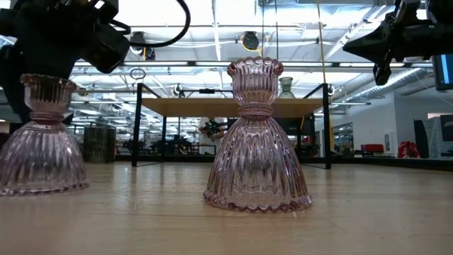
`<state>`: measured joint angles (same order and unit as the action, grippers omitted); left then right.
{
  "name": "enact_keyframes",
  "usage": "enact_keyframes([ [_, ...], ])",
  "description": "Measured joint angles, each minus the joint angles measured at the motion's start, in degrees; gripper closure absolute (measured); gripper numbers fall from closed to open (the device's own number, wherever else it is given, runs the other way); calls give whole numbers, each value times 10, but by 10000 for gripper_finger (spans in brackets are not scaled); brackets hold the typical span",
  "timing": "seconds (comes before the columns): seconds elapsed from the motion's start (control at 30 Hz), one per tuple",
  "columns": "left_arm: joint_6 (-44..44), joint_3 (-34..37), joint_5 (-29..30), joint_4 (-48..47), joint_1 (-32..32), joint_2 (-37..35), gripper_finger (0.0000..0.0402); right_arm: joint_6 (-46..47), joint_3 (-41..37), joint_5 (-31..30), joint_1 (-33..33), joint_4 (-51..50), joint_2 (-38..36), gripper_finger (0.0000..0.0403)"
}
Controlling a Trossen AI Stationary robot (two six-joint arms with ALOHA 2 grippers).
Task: Pick & Place candle stick holders
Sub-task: Put the left pink candle holder on the shelf
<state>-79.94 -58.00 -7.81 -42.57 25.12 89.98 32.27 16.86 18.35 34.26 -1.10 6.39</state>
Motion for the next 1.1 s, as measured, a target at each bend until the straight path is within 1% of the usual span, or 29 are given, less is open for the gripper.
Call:
enact_keyframes([
  [0.1,6,0,0,3,0,2,210,0,0,0,0,0,0,403],
  [0.37,28,-2,1,15,-1,2,365,-1,0,-1,0,0,0,403],
  [0.6,38,-1,-11,27,-14,-2,369,-1,0,-1,0,0,0,403],
  [0.77,64,4,-11,42,-36,-33,369,0,0,0,0,11,0,403],
  [1.1,119,2,42,131,-101,-135,369,-14,1,103,0,129,8,403],
])
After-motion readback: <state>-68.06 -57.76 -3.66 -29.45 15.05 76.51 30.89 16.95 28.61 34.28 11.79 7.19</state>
